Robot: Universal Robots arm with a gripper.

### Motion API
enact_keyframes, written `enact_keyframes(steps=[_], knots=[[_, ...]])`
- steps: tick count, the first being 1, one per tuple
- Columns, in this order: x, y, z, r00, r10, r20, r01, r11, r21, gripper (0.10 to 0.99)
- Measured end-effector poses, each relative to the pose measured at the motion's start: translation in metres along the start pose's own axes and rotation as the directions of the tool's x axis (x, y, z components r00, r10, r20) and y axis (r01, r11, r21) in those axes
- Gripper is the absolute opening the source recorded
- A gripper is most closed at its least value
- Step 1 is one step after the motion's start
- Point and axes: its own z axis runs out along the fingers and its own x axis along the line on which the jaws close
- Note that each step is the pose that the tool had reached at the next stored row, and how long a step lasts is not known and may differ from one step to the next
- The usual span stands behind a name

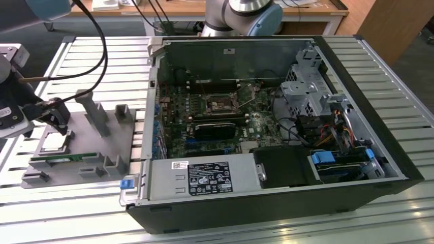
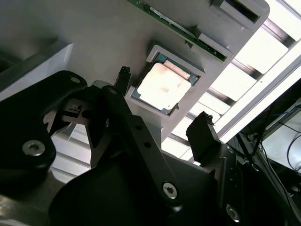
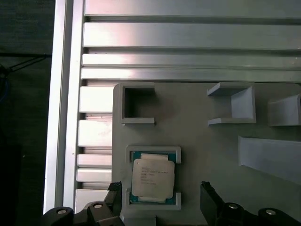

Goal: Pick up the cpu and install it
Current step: 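Pick up the cpu and move it towards the insertion slot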

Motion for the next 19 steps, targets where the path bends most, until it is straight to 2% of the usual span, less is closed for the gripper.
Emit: enact_keyframes(steps=[19], knots=[[0.0030, -0.0006, 0.0081, 1.0000, 0.000, 0.0003, 0.000, 1.0000, 0.000, 0.761]])
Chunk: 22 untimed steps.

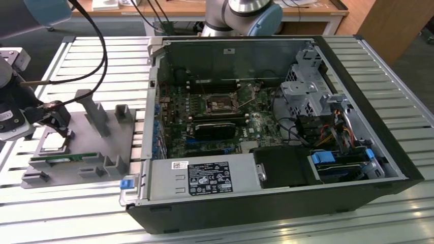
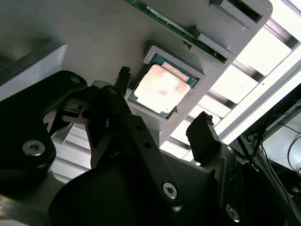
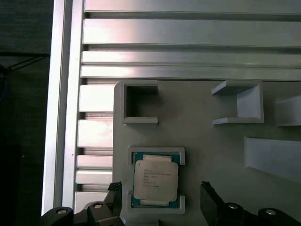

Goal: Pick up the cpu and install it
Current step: 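Pick up the cpu and move it towards the insertion slot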

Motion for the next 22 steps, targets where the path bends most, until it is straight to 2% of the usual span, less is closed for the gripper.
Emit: enact_keyframes(steps=[8, 19, 20, 21, 22], knots=[[0.0020, 0.0010, 0.0054, 1.0000, 0.000, 0.0000, 0.000, 1.0000, 0.003, 0.761], [0.0047, 0.0012, 0.0249, 1.0000, 0.000, -0.0026, 0.000, 1.0000, 0.003, 0.761], [0.0048, 0.0013, 0.0265, 1.0000, 0.000, -0.0032, 0.000, 1.0000, 0.003, 0.745], [0.0048, 0.0014, 0.0278, 1.0000, 0.000, -0.0037, 0.000, 1.0000, 0.003, 0.686], [0.0048, 0.0016, 0.0289, 1.0000, 0.000, -0.0040, 0.000, 1.0000, 0.003, 0.686]])
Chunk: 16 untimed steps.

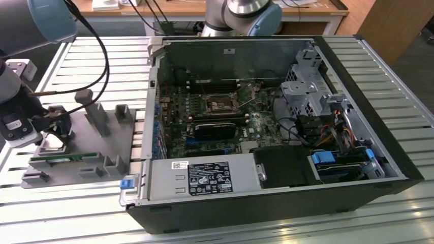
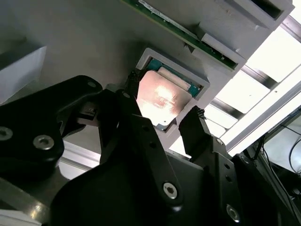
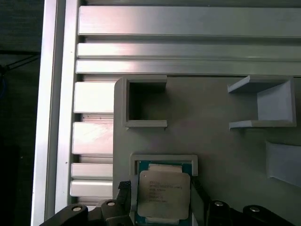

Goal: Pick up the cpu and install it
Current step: 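Pick up the cpu and move it towards the insertion slot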

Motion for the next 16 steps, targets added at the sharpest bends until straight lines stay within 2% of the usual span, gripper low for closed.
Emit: enact_keyframes(steps=[1, 4, 16], knots=[[0.0000, 0.0000, 0.0012, 1.0000, 0.000, -0.0003, 0.000, 1.0000, 0.000, 0.620], [0.0000, 0.0004, 0.0030, 1.0000, 0.000, -0.0014, 0.000, 1.0000, 0.000, 0.620], [-0.0001, 0.0012, 0.0027, 1.0000, 0.000, -0.0016, 0.000, 1.0000, 0.004, 0.604]])
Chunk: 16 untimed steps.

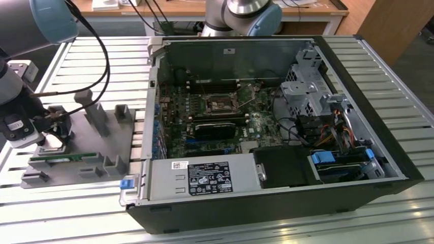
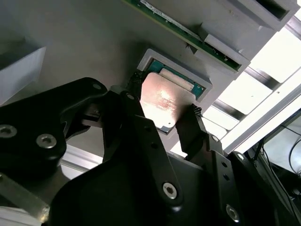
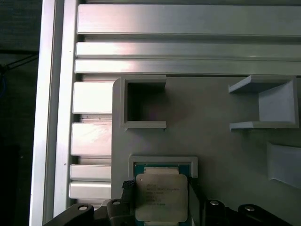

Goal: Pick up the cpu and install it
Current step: 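Pick up the cpu and move it towards the insertion slot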

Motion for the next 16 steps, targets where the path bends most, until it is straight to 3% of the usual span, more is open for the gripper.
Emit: enact_keyframes(steps=[1, 2, 9, 16], knots=[[0.0000, 0.0000, 0.0000, 1.0000, 0.000, 0.0000, 0.000, 1.0000, 0.000, 0.604], [-0.0001, 0.0001, 0.0000, 1.0000, 0.000, -0.0001, 0.000, 1.0000, 0.001, 0.541], [-0.0001, 0.0004, -0.0025, 1.0000, 0.000, 0.0001, 0.000, 1.0000, 0.001, 0.541], [0.0001, 0.0015, -0.0167, 1.0000, 0.000, -0.0007, 0.000, 1.0000, 0.001, 0.537]])
